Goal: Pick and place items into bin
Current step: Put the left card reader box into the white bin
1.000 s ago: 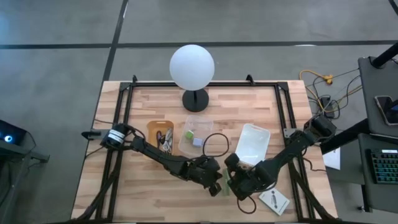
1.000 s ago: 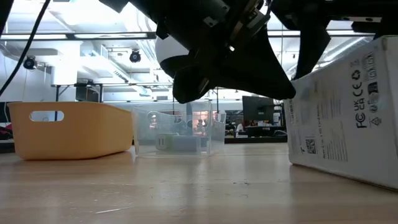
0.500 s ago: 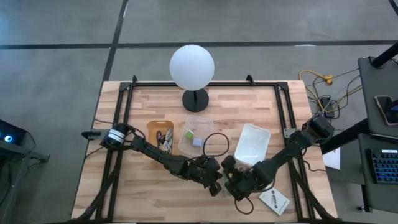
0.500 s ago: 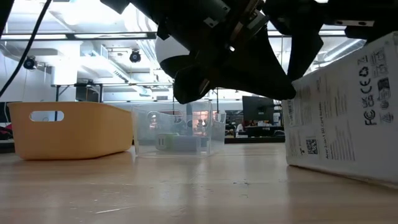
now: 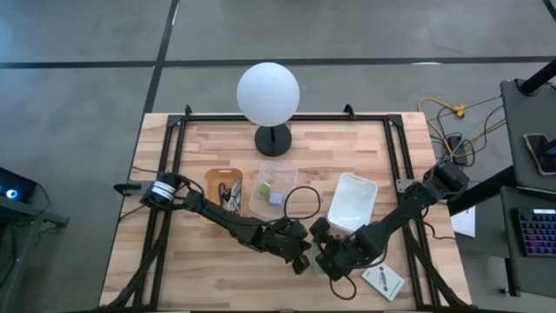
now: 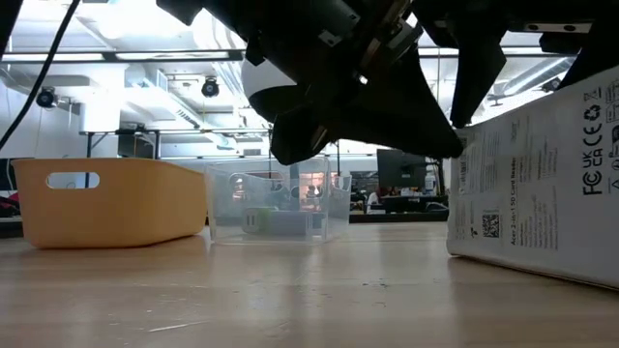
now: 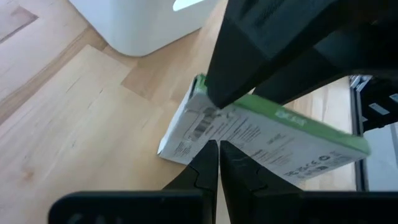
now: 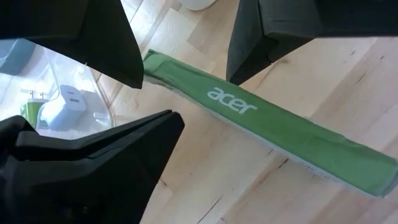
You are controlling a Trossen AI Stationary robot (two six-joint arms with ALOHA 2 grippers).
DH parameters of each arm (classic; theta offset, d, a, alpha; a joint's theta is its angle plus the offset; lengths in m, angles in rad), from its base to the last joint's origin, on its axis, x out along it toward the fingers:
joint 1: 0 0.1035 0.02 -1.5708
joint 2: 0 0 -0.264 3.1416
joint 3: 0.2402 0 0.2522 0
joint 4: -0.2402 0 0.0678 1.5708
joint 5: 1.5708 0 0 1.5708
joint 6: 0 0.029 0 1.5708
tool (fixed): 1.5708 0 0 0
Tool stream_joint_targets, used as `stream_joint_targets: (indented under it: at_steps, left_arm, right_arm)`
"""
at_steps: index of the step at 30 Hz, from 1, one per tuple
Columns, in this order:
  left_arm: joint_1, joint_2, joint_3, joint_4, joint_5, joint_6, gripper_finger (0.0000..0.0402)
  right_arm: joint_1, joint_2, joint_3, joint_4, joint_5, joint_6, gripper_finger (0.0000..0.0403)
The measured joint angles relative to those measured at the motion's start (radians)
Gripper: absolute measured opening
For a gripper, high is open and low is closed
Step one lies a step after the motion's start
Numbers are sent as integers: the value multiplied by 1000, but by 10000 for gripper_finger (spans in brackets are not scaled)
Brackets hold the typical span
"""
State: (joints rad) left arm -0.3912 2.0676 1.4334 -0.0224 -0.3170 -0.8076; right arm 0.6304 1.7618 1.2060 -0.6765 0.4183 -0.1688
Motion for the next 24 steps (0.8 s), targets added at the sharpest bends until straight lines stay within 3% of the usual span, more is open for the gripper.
stream_joint_targets:
  at_steps: [13, 19, 24]
  left_arm:
    - [0, 8, -4, -27, 5, -23, 0]
    - [1, 8, -17, -25, 18, -25, 0]
    - [-4, 8, -11, -15, 18, -49, 0]
  right_arm:
    - [0, 1, 0, 7, -2, -148, 215]
    - [0, 1, 0, 10, -119, -191, 215]
    - [0, 6, -20, 47, -133, -222, 214]
